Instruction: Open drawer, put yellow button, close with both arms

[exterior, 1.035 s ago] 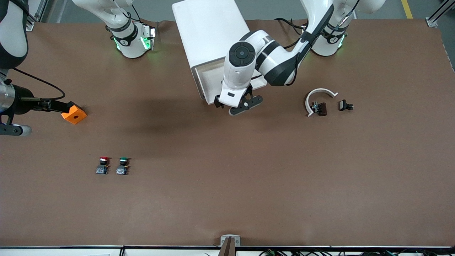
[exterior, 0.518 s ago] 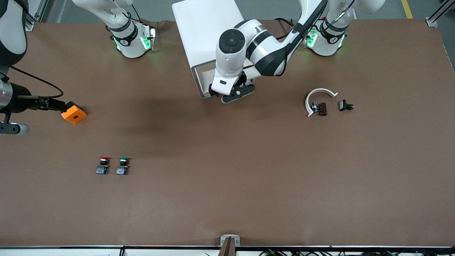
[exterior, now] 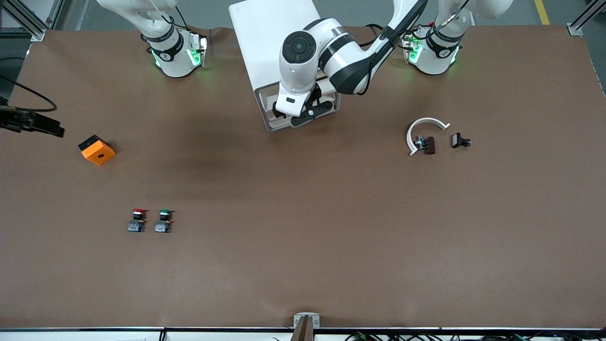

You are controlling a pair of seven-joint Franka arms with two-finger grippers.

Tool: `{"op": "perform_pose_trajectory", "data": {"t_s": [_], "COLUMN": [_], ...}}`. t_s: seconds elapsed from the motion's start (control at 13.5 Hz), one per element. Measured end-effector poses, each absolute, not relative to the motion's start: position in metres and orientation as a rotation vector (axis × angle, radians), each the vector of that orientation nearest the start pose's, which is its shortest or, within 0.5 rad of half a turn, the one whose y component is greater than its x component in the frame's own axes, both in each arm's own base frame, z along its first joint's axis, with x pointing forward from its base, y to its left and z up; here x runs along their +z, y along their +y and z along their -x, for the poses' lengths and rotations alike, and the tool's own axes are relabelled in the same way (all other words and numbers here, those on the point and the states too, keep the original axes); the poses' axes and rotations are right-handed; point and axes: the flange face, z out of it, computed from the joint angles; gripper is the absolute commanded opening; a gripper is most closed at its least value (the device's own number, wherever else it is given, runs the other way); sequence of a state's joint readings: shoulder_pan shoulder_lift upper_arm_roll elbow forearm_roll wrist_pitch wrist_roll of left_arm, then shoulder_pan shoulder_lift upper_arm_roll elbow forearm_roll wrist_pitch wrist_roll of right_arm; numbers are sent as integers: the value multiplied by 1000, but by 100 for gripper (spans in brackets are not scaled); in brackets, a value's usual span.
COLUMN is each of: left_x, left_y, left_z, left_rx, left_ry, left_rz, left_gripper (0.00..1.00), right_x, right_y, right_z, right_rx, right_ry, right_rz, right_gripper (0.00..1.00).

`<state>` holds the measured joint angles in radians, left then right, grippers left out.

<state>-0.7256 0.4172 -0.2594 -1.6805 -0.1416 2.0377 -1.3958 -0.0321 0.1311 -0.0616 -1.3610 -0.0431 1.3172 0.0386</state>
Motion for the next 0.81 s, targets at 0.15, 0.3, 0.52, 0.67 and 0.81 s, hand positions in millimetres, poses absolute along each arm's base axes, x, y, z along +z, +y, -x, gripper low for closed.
{"op": "perform_pose_trajectory", "data": {"t_s": [0.15, 0.3, 0.52, 0.67, 0.81], "left_x": [362, 361, 359, 356, 354], "left_y": [-542, -540, -540, -539, -538], "left_z": [-373, -374, -374, -375, -374], "left_rx": [435, 495, 585, 613, 624], "left_ry": [-826, -869, -927, -946, -953], "left_rz": [3054, 3044, 3027, 3017, 3011], "left_gripper": [100, 100, 100, 100, 100], "right_x": [638, 642, 638, 637, 638], "right_y": [-63, -61, -54, -50, -48], "right_z": [-554, -551, -549, -548, -546], "right_rx": [286, 284, 302, 298, 277], "right_ry": [233, 229, 207, 193, 157], "right_rz": [3162, 3162, 3158, 3156, 3151], "right_gripper": [100, 100, 100, 100, 100]}}
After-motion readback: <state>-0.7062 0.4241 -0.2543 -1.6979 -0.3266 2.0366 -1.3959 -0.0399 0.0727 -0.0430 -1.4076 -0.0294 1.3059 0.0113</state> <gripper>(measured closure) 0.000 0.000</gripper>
